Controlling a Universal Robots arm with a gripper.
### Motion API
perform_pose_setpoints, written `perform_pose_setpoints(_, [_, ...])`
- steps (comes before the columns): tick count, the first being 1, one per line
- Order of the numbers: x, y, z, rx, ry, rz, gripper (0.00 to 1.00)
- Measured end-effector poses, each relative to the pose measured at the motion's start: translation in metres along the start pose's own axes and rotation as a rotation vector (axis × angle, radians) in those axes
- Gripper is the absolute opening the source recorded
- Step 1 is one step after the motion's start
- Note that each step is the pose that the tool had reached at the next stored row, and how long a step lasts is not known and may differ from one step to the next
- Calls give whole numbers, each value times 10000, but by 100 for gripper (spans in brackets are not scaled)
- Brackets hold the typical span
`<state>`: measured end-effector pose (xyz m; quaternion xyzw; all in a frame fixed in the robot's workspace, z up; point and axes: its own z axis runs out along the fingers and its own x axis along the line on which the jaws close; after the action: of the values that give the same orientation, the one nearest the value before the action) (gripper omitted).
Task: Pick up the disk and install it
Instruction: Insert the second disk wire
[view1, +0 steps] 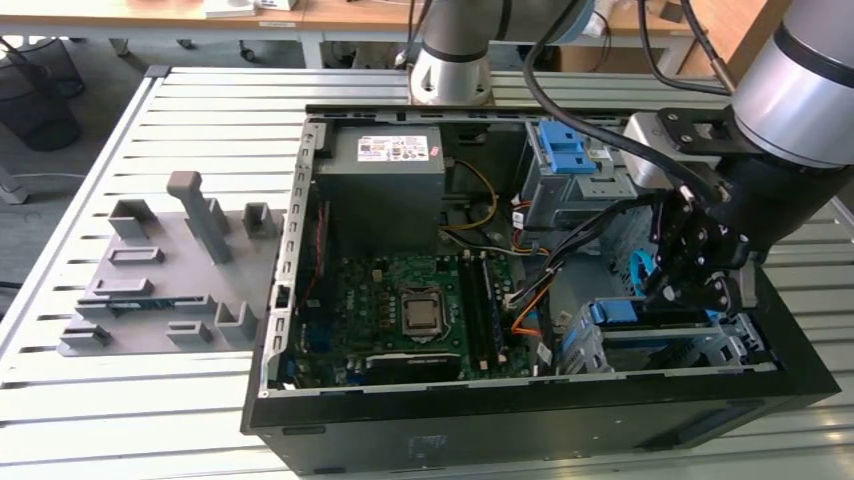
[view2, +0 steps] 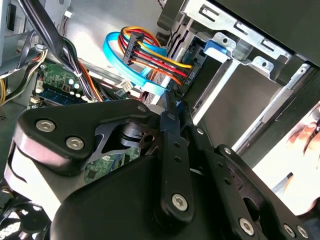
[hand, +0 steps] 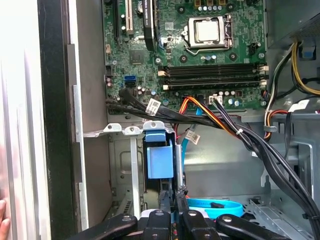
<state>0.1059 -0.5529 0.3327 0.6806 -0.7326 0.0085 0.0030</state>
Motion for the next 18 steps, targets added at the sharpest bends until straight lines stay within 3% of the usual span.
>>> perform_pose_setpoints(18, [7, -1, 39, -2, 0, 0, 17])
